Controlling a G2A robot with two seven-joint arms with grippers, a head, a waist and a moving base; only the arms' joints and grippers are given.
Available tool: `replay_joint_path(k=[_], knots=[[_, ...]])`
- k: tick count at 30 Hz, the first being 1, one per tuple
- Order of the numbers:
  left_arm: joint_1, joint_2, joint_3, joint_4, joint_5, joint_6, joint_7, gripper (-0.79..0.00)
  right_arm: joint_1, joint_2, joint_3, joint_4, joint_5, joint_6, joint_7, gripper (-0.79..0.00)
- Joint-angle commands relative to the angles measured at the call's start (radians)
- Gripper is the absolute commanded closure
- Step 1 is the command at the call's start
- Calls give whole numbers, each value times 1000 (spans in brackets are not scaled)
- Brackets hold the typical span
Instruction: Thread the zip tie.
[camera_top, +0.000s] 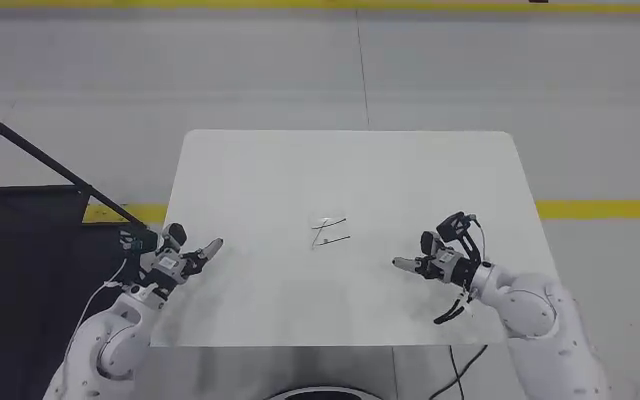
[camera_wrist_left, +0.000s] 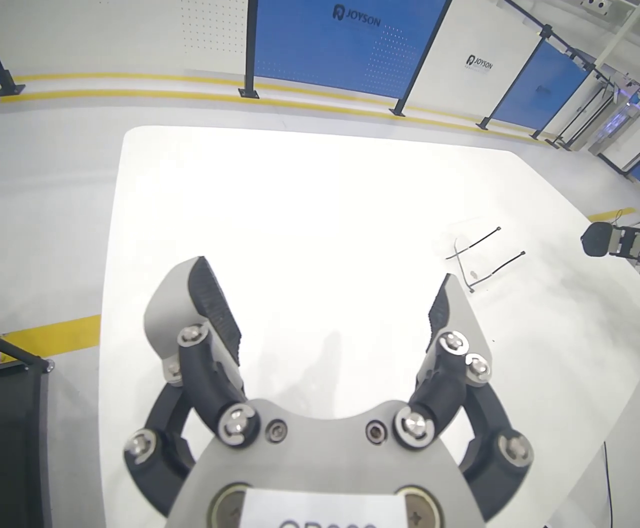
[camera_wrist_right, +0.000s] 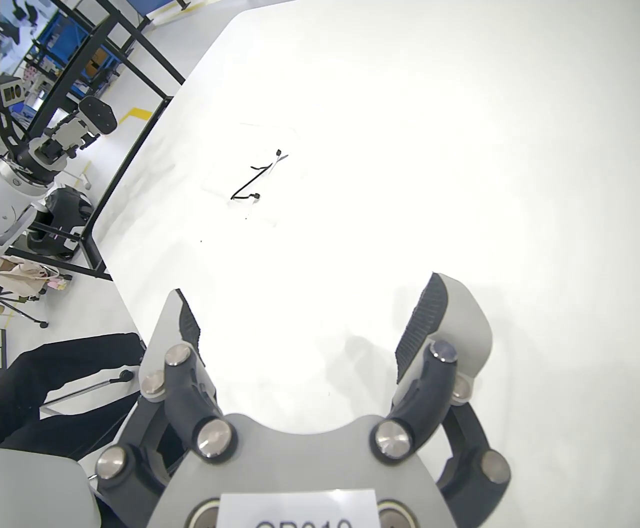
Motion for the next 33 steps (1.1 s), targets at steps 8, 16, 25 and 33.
replay_joint_path(k=[8, 16, 25, 33], knots=[[-9, -1, 17, -2, -6, -6, -5, -785, 63, -6, -63, 52, 101, 37, 48, -785], [-6, 1, 12, -10, -51, -64, -8, -785, 320, -27, -220, 290, 314, 75, 231, -785], [-5, 3, 4, -9, -70, -76, -24, -785, 497, -54, -347, 534, 501, 10, 361, -653], [-5, 3, 4, -9, -70, -76, -24, -785, 582, -81, -442, 636, 524, 39, 348, -594]])
